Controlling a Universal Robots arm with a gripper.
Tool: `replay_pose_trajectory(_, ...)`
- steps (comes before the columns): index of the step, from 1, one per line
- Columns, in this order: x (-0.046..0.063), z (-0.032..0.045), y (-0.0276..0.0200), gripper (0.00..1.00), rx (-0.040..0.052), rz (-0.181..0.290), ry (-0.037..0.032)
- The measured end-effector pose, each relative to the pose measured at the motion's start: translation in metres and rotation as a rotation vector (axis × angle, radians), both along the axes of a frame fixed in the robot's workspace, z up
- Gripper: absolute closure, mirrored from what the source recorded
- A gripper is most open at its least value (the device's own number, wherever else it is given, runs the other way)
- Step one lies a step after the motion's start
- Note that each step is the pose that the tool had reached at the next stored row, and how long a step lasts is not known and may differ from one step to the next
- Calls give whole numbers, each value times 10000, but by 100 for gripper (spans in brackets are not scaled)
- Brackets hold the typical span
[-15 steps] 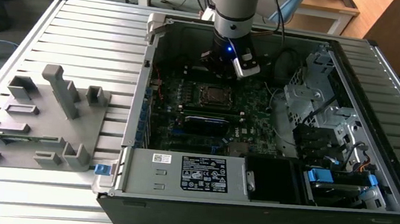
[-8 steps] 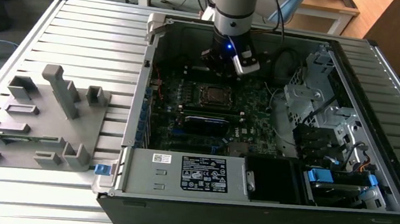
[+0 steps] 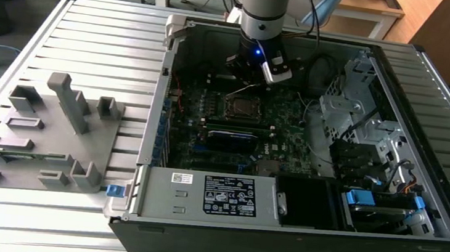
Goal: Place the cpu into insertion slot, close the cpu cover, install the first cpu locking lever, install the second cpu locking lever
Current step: 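Install the first cpu locking lever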
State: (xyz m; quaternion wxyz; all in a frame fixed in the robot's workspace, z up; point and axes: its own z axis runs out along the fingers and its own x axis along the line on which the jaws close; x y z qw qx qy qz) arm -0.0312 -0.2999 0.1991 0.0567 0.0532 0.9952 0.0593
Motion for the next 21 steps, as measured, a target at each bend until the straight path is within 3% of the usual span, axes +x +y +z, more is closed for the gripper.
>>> replay_pose_trajectory(4,0,16,0,89,-4,0,2)
replay_pose_trajectory(15,0,264,0,89,4,0,0)
replay_pose_trajectory(21,-20,301,0,89,4,0,-28)
